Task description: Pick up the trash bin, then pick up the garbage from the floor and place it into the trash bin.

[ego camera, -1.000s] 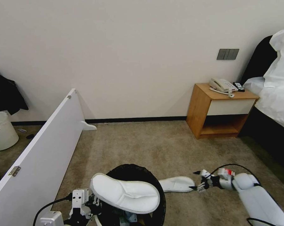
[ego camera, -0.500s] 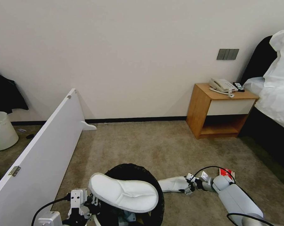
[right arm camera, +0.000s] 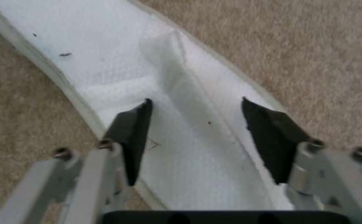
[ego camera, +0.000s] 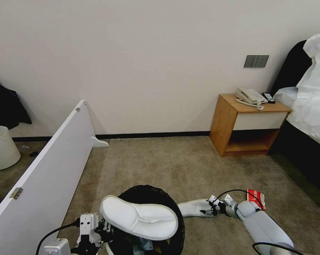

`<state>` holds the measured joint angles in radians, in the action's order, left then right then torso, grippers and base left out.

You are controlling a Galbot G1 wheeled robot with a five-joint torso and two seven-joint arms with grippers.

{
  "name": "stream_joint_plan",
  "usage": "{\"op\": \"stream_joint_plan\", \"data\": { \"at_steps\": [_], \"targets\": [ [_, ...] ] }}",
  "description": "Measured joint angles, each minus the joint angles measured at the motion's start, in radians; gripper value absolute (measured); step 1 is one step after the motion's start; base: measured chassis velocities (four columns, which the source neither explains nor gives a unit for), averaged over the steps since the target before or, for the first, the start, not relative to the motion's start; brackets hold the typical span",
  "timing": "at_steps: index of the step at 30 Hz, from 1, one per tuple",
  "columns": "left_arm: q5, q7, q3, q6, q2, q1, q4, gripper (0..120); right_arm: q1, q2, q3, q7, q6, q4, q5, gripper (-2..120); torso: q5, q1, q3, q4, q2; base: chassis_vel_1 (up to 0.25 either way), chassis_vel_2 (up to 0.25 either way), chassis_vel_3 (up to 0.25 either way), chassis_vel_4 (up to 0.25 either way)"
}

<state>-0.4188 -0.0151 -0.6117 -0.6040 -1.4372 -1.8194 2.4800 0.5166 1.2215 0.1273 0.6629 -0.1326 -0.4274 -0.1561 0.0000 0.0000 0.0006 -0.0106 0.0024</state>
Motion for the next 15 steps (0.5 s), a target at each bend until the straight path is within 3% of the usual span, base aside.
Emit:
{"op": "stream_joint_plan", "data": {
  "at_steps": [4,9,11,15],
  "targets": [
    [-0.001,0.000,0.000,0.000,0.001,0.001,0.000,4,-0.001,0.000,-0.012,-0.008,0.007,0.002,0.005,38,-0.0001,0.000,0.000,-0.0001,0.000,0.000,0.000,0.000,0.000],
    [-0.002,0.000,0.000,0.000,0.002,0.002,-0.002,4,0.000,-0.002,-0.015,-0.015,0.009,0.002,0.006,25,0.0000,0.000,0.000,-0.0001,0.000,0.000,0.000,0.000,0.000],
    [-0.002,0.000,0.000,0.000,0.002,0.003,-0.003,4,0.000,-0.005,-0.015,-0.026,0.009,0.003,0.011,13,0.0000,0.000,0.000,-0.0002,0.000,0.000,0.000,0.000,0.000],
    [-0.002,0.000,0.000,0.000,0.002,0.005,-0.003,4,-0.001,-0.007,-0.015,-0.034,0.010,0.002,0.026,2,0.0000,0.000,0.000,-0.0002,0.000,0.000,0.000,0.000,0.000]
  ]
}}
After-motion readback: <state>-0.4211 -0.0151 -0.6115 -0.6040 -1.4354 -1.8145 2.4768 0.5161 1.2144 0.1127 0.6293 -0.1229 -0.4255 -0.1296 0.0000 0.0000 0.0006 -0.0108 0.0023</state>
